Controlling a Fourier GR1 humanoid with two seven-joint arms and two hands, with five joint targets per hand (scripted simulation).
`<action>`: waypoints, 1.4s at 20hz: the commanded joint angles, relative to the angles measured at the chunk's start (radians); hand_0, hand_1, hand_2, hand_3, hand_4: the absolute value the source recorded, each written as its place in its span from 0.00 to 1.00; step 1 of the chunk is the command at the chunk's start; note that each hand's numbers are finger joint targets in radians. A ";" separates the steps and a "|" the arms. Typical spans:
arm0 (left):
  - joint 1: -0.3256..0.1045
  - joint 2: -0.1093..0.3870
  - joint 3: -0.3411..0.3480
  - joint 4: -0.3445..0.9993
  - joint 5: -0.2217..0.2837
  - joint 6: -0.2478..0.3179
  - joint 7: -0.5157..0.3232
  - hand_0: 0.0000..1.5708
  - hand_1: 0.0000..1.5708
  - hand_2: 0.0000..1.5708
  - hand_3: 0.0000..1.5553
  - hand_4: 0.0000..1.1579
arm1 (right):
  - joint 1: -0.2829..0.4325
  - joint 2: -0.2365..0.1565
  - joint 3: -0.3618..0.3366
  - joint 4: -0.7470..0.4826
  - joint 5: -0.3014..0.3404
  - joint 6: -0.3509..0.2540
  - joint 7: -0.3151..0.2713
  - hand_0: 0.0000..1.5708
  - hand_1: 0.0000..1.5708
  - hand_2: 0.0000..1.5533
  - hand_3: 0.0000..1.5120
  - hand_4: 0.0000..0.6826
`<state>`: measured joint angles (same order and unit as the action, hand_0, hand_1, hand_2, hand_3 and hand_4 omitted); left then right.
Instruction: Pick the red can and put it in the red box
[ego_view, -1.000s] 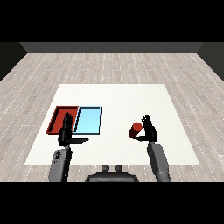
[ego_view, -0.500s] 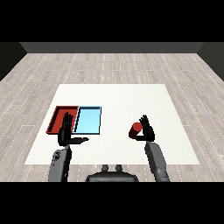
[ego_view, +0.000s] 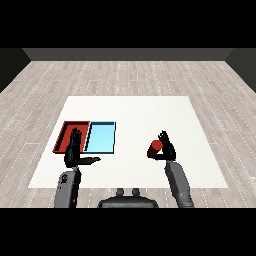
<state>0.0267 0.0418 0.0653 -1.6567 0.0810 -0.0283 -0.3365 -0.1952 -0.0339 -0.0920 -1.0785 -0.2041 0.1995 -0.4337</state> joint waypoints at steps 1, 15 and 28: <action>-0.030 0.005 0.010 0.012 0.005 0.002 0.002 0.00 0.00 0.00 0.00 0.00 | -0.003 0.010 0.017 -0.005 -0.001 -0.009 0.009 0.00 0.00 0.00 0.00 0.00; 0.029 0.028 0.025 0.040 0.001 -0.041 -0.074 0.00 0.00 0.00 0.00 0.00 | -0.130 -0.016 -0.021 0.176 0.008 -0.036 -0.033 0.00 0.00 0.00 0.00 0.00; -0.061 -0.004 0.017 0.057 -0.023 0.029 -0.020 0.00 0.00 0.00 0.00 0.00 | -0.131 -0.011 -0.016 0.161 0.025 -0.122 0.013 0.94 0.94 0.95 0.95 0.85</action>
<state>0.0317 0.0441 0.0768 -1.6353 0.0804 -0.0386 -0.3694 -0.3304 -0.0261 -0.0989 -0.8984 -0.1852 0.1105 -0.4414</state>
